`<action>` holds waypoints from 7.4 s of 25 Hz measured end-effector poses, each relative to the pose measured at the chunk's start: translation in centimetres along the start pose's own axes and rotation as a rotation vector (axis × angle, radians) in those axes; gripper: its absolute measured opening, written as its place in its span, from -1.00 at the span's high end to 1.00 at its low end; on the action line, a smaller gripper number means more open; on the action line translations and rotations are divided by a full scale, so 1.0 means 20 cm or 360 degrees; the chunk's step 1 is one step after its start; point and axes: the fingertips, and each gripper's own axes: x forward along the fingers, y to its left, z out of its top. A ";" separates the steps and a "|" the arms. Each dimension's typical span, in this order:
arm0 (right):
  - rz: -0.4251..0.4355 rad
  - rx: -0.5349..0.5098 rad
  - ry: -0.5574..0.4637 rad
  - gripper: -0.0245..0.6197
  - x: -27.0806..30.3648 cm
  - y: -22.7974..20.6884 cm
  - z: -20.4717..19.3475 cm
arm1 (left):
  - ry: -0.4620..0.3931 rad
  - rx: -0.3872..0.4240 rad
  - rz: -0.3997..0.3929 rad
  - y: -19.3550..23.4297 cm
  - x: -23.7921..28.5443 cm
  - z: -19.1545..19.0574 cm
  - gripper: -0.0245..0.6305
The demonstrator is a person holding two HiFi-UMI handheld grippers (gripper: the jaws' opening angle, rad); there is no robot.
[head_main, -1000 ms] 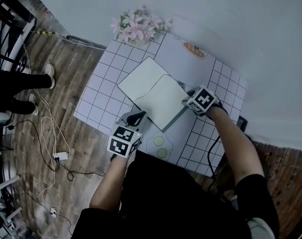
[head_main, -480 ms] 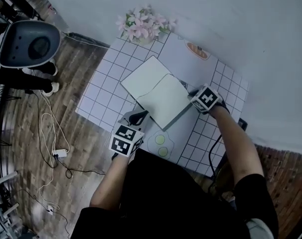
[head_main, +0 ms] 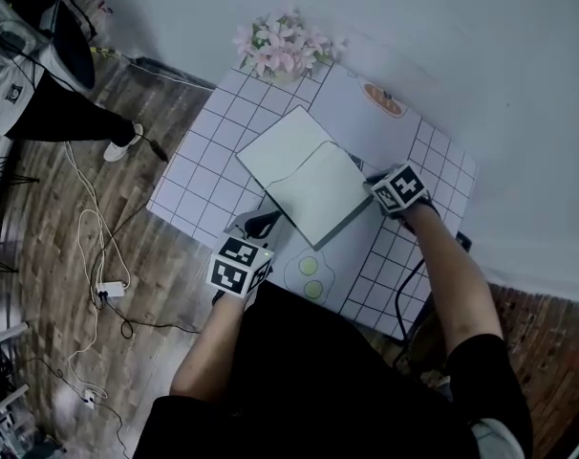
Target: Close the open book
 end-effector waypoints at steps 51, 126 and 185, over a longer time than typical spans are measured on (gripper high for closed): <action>0.0739 0.0239 -0.0215 0.79 0.08 0.60 0.60 | -0.0005 0.0191 0.0128 0.06 -0.16 -0.08 0.73; 0.0957 0.0729 -0.0852 0.56 -0.34 0.50 0.61 | 0.0368 0.0766 0.0348 0.13 -0.03 0.03 0.87; 0.0614 0.0340 -0.0365 0.50 -0.11 0.49 -0.48 | 0.0818 0.0956 0.0068 -0.48 0.35 -0.54 0.54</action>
